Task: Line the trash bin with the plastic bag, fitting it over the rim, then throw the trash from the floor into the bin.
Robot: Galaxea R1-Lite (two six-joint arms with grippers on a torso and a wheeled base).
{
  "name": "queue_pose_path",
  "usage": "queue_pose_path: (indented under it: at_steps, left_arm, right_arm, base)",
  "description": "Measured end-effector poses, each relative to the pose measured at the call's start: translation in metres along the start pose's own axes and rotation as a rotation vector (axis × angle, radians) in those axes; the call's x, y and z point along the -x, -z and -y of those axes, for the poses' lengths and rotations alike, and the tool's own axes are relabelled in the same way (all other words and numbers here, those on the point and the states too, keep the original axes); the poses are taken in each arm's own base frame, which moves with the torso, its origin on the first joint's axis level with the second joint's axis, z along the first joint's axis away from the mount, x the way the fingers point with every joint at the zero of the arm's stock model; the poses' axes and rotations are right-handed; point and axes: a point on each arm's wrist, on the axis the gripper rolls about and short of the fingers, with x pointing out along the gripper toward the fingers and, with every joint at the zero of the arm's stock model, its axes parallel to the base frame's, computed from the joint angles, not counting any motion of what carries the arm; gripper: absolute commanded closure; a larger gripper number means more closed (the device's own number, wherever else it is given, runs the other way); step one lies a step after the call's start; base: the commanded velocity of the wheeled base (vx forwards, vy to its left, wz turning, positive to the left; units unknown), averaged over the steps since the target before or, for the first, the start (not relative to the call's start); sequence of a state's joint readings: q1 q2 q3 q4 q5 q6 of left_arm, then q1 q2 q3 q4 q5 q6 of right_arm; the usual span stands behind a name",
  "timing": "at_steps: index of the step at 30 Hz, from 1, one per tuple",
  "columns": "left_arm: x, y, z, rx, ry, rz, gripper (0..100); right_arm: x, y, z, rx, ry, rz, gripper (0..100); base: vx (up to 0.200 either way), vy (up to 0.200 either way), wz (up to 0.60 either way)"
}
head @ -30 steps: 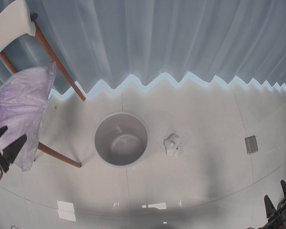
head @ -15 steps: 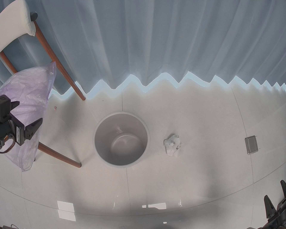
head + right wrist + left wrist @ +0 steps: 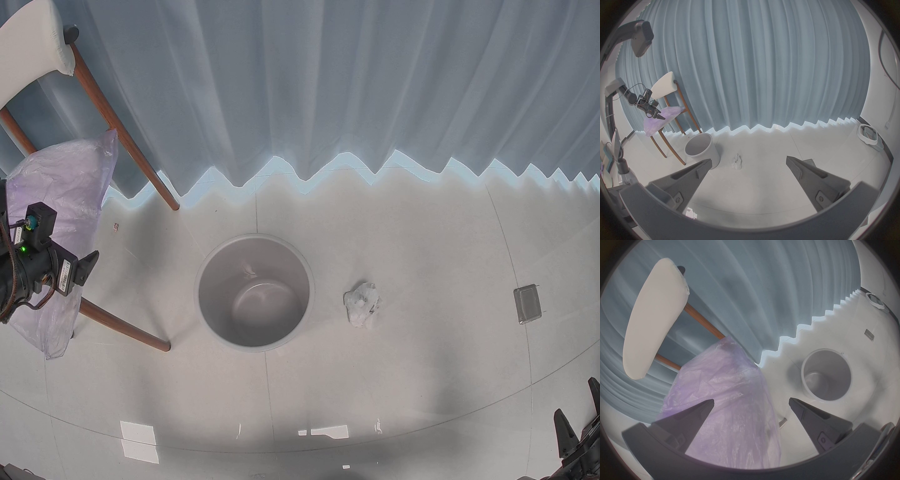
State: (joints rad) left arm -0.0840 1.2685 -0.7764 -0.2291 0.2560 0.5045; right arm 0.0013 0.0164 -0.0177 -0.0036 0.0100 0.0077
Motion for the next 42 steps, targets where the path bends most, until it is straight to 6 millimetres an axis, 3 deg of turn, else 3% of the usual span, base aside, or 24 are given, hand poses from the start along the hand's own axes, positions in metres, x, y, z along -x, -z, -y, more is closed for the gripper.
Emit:
queue_pose_path:
  at_steps: [21, 22, 28, 33, 42]
  left_arm:
    - [-0.063, -0.005, 0.013, -0.035, -0.087, 0.07, 0]
    - [-0.064, -0.005, 0.013, -0.038, -0.09, 0.066, 100]
    - [-0.065, -0.001, 0.013, -0.051, -0.097, 0.046, 100]
    - [-0.062, 0.004, 0.002, -0.044, -0.08, 0.043, 100]
    - [-0.031, -0.002, -0.012, 0.117, -0.006, 0.114, 100]
  right_arm:
    - [0.0, 0.0, 0.0, -0.003, 0.001, -0.001, 0]
    - [0.0, 0.0, 0.0, -0.003, 0.002, -0.001, 0]
    - [0.0, 0.0, 0.0, -0.004, 0.001, -0.001, 0]
    - [0.0, 0.0, 0.0, -0.009, 0.001, 0.0, 0]
    - [0.0, 0.0, 0.0, -0.012, 0.003, 0.0, 0]
  base:
    - [0.0, 0.0, 0.0]
    - [0.0, 0.0, 0.0]
    - [0.0, 0.0, 0.0]
    - [0.0, 0.0, 0.0]
    - [0.0, 0.0, 0.0]
